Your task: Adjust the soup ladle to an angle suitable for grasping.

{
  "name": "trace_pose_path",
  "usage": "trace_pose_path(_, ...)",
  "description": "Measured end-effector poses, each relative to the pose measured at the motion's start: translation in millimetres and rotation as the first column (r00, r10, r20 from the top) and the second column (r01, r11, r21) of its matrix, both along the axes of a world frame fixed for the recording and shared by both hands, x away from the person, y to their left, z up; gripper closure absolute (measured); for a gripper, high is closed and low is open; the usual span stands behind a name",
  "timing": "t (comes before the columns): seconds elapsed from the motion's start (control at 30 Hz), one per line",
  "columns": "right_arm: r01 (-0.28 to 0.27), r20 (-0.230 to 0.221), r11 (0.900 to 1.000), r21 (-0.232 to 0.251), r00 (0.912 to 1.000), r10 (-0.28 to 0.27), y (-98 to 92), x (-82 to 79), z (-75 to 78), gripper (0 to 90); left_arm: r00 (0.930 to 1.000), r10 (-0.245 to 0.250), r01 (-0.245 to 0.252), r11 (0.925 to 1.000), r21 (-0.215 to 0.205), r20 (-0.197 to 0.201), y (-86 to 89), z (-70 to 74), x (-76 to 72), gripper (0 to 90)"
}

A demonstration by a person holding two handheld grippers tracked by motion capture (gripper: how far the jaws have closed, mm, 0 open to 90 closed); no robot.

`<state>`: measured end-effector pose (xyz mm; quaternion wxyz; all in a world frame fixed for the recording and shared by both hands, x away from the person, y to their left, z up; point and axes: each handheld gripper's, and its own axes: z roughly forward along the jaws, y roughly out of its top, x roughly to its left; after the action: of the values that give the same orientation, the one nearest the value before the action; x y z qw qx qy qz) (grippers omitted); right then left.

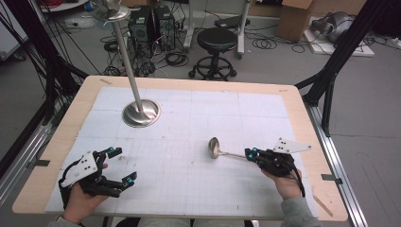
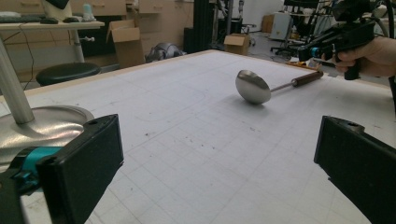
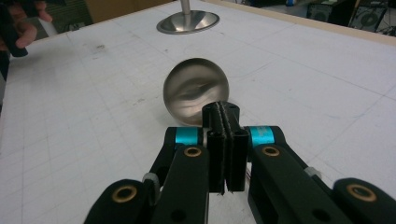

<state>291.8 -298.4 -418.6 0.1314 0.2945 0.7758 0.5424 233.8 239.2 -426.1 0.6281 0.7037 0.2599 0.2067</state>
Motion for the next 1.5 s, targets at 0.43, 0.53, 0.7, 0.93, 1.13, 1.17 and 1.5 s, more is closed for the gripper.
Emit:
trace_pose_path(0.43, -0.004, -0.035, 0.999, -0.035, 0.9994, 0.003, 11.9, 21.1, -5.6, 89.5, 1.0, -0.004, 0.004, 1.0, 0.003, -0.005, 0.0, -0.3, 0.2, 1.8)
trace_pose_path(0.53, -0.014, -0.043, 0.999, -0.045, 0.999, 0.012, 15.5, 25.8, -7.2, 89.6, 1.0, -0.002, 0.002, 1.0, 0.006, -0.002, -0.1, -0.2, 0.1, 1.8)
trace_pose_path(0.7, -0.012, -0.049, 0.998, -0.069, 0.9988, 0.009, 21.2, 32.9, -9.4, 89.6, 1.0, -0.006, 0.006, 0.9998, 0.018, -0.006, -0.9, -0.9, 0.3, 1.8)
trace_pose_path(0.93, -0.02, -0.068, 0.994, -0.109, 0.9976, 0.012, 29.4, 41.5, -15.0, 89.6, 1.0, -0.004, 0.005, 0.9998, 0.021, -0.007, -1.3, -1.3, 0.5, 1.8)
trace_pose_path(1.13, -0.004, -0.089, 0.992, -0.129, 0.996, -0.008, 32.7, 46.1, -17.7, 89.6, 0.9999, -0.008, 0.009, 0.9996, 0.026, -0.009, -1.5, -1.5, 0.5, 1.8)
trace_pose_path(1.17, 0.002, -0.087, 0.991, -0.135, 0.9961, -0.014, 32.9, 47.4, -18.6, 89.5, 0.9999, -0.008, 0.008, 0.9996, 0.025, -0.01, -1.7, -1.7, 0.6, 1.8)
trace_pose_path(1.5, -0.003, -0.137, 0.981, -0.194, 0.9903, -0.024, 45.3, 52.4, -23.9, 89.5, 0.9999, -0.008, 0.008, 0.9995, 0.03, -0.006, -2.5, -2.2, 0.1, 1.8)
